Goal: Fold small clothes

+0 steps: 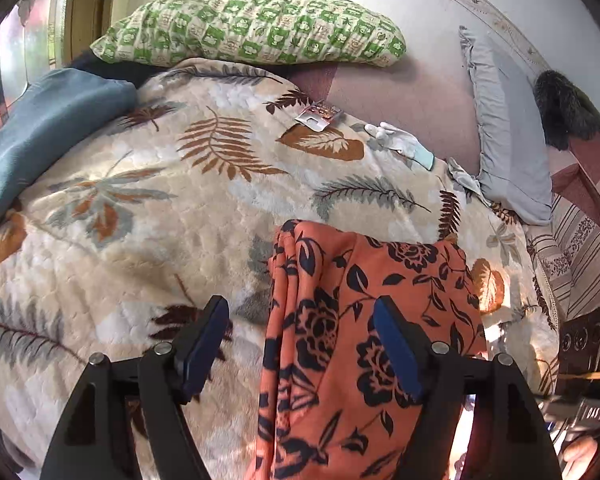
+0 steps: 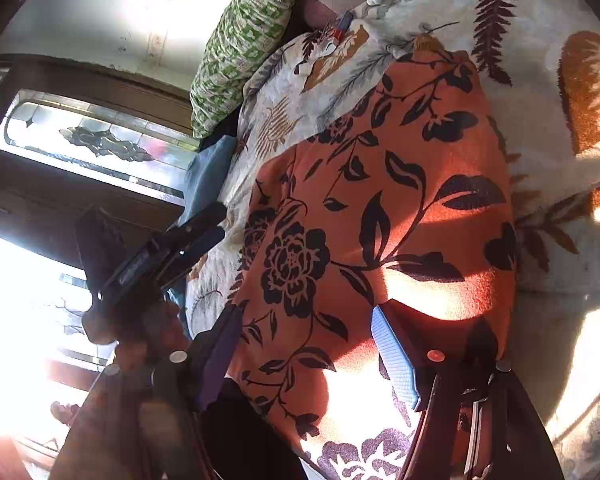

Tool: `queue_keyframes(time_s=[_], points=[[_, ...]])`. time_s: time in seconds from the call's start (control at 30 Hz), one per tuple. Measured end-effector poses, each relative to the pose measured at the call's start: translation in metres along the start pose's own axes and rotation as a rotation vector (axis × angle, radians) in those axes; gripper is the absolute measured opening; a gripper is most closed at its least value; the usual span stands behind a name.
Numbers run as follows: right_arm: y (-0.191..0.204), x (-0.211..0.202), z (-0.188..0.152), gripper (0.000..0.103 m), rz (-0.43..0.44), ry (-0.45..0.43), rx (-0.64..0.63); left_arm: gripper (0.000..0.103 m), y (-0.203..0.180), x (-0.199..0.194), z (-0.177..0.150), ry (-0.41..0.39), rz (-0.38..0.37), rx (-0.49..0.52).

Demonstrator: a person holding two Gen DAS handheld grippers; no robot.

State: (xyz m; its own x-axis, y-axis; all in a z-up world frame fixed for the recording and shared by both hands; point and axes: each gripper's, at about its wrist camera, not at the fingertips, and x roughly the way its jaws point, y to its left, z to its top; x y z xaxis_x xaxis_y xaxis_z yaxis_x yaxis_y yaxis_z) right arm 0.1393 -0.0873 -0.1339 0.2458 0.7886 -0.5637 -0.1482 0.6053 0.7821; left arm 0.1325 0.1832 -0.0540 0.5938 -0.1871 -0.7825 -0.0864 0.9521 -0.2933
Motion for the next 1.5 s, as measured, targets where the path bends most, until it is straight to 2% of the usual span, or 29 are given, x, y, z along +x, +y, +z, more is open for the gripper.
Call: queue_keyframes(time_s=[0.1, 0.17, 0.2, 0.27, 0.3, 0.33, 0.4, 0.5, 0.73, 0.8, 0.83, 0.87, 0.93, 1.0, 1.07, 1.1, 1.13, 1.17, 1.2, 1.3, 1.37, 1.5], points=[[0.012, -0.022, -0.007, 0.072, 0.052, -0.062, -0.022, 0.078, -0.004, -0.019, -0.025, -0.003, 0.008, -0.020], [0.014, -0.026, -0.013, 0.078, 0.069, -0.065, -0.031, 0.078, -0.007, -0.016, -0.043, 0.028, 0.063, -0.031], [0.010, -0.021, -0.016, 0.081, 0.057, -0.044, -0.021, 0.078, -0.008, -0.009, -0.052, 0.055, 0.103, -0.029], [-0.010, -0.001, -0.020, 0.082, 0.013, 0.028, 0.032, 0.078, -0.007, 0.022, -0.068, 0.177, 0.218, 0.003], [-0.017, 0.005, -0.021, 0.082, 0.036, 0.039, 0.049, 0.079, -0.003, 0.031, -0.076, 0.204, 0.223, -0.002], [-0.019, 0.004, -0.019, 0.082, 0.052, 0.029, 0.066, 0.081, 0.001, 0.030, -0.079, 0.172, 0.212, -0.030], [-0.011, -0.003, -0.015, 0.082, 0.046, 0.036, 0.091, 0.081, 0.005, 0.027, -0.080, 0.167, 0.204, -0.052], [0.007, -0.015, -0.012, 0.082, 0.026, 0.012, 0.023, 0.081, 0.003, 0.026, -0.080, 0.159, 0.212, -0.030], [0.023, -0.016, 0.009, 0.081, 0.051, -0.041, 0.006, 0.083, 0.004, 0.027, -0.081, 0.157, 0.198, -0.034], [0.017, -0.006, 0.018, 0.082, 0.037, -0.054, -0.004, 0.086, 0.006, 0.029, -0.080, 0.157, 0.195, -0.042], [0.009, 0.003, 0.023, 0.081, -0.042, -0.048, -0.012, 0.086, 0.006, 0.029, -0.080, 0.160, 0.194, -0.044], [-0.008, 0.017, 0.026, 0.080, -0.091, -0.013, 0.031, 0.086, 0.006, 0.029, -0.081, 0.158, 0.196, -0.042], [-0.017, 0.018, 0.028, 0.080, -0.049, -0.027, 0.105, 0.086, 0.006, 0.029, -0.081, 0.154, 0.197, -0.035], [-0.002, 0.010, 0.032, 0.080, -0.027, -0.018, 0.088, 0.089, 0.007, 0.030, -0.082, 0.155, 0.202, -0.038], [0.011, -0.001, 0.035, 0.080, 0.021, -0.069, 0.032, 0.090, 0.007, 0.031, -0.083, 0.153, 0.206, -0.038], [0.012, -0.003, 0.037, 0.080, -0.007, -0.095, 0.003, 0.090, 0.006, 0.031, -0.083, 0.153, 0.205, -0.034], [0.004, 0.003, 0.040, 0.080, -0.082, -0.091, 0.002, 0.090, 0.006, 0.031, -0.082, 0.158, 0.208, -0.030], [-0.013, 0.018, 0.043, 0.080, -0.126, -0.039, 0.042, 0.090, 0.005, 0.030, -0.081, 0.160, 0.213, -0.023], [-0.027, 0.024, 0.044, 0.080, -0.088, -0.020, 0.090, 0.090, 0.004, 0.028, -0.080, 0.160, 0.218, -0.014], [-0.017, -0.003, 0.045, 0.079, -0.005, -0.078, 0.127, 0.090, 0.007, 0.020, -0.074, 0.139, 0.197, -0.028], [-0.005, -0.027, 0.042, 0.079, 0.027, -0.138, 0.063, 0.090, 0.013, 0.013, -0.067, 0.108, 0.154, -0.053], [-0.026, -0.054, 0.032, 0.080, -0.041, -0.157, 0.080, 0.090, 0.028, 0.016, -0.058, 0.103, 0.082, -0.129]])
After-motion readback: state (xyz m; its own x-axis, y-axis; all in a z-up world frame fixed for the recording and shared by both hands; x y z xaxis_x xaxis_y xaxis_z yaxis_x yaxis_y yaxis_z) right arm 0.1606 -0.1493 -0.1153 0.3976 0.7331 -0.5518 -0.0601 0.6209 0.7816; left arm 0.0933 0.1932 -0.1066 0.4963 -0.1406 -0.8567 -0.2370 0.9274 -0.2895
